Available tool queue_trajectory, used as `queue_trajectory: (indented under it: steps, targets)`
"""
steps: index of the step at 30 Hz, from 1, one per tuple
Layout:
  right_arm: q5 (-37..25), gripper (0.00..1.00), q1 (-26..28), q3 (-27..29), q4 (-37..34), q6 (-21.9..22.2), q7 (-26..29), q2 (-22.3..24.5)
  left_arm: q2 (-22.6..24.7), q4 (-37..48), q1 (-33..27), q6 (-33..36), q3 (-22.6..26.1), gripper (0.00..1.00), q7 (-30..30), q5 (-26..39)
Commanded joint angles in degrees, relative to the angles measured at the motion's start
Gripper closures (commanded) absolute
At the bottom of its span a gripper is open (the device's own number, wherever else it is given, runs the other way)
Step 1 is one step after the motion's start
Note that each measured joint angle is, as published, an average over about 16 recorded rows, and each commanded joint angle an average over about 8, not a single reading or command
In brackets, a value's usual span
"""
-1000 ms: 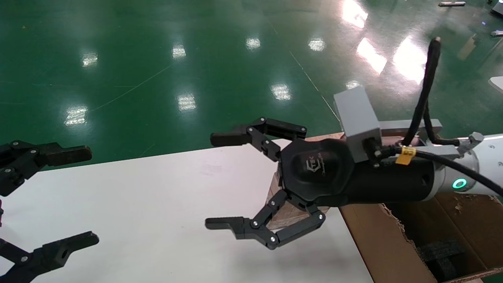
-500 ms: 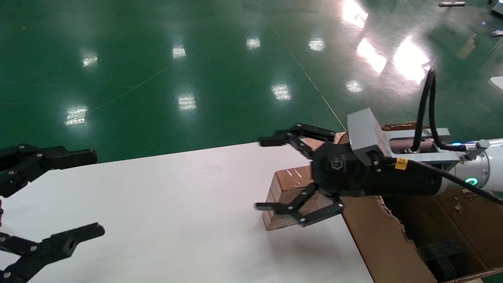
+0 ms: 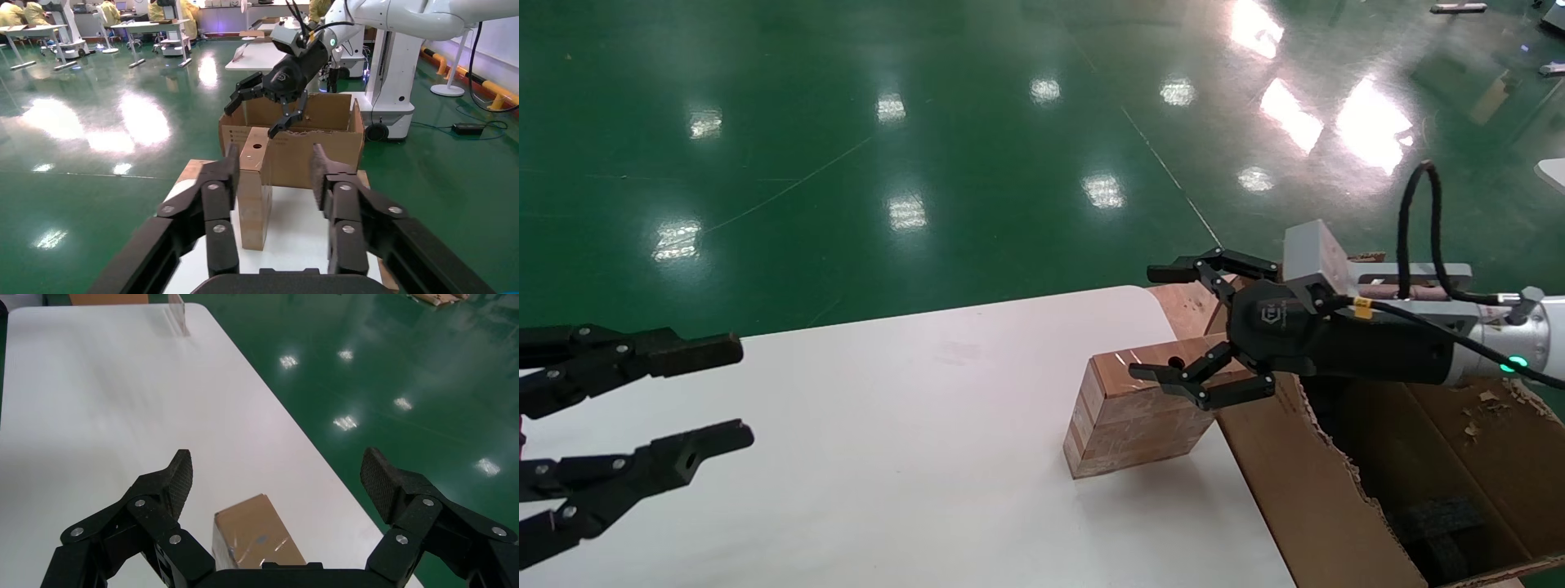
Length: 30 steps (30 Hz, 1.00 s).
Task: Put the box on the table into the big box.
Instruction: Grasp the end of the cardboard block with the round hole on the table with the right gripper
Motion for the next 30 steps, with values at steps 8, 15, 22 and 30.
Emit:
queue_trajectory:
  steps: [8, 15, 22, 30]
  targets:
    - [-1.3, 0.0, 2.7, -3.2, -4.2, -0.3, -1.7, -0.9, 0.0, 0.0, 0.0, 0.0, 0.0, 1.0, 0.0, 0.0]
    - [-1.1, 0.0, 2.5, -3.1, -3.5, 0.1, -1.7, -1.1, 0.0, 0.0, 0.0, 0.0, 0.0, 1.0, 0.0, 0.0]
    - [-1.0, 0.0, 2.6, -4.1, -2.6, 0.6, -3.2, -1.3, 0.0, 0.0, 0.0, 0.0, 0.0, 1.0, 0.0, 0.0]
    - [-4.5, 0.0, 3.7, -7.3, -8.6, 0.3, -10.8, -0.9, 0.0, 0.0, 0.0, 0.0, 0.0, 1.0, 0.0, 0.0]
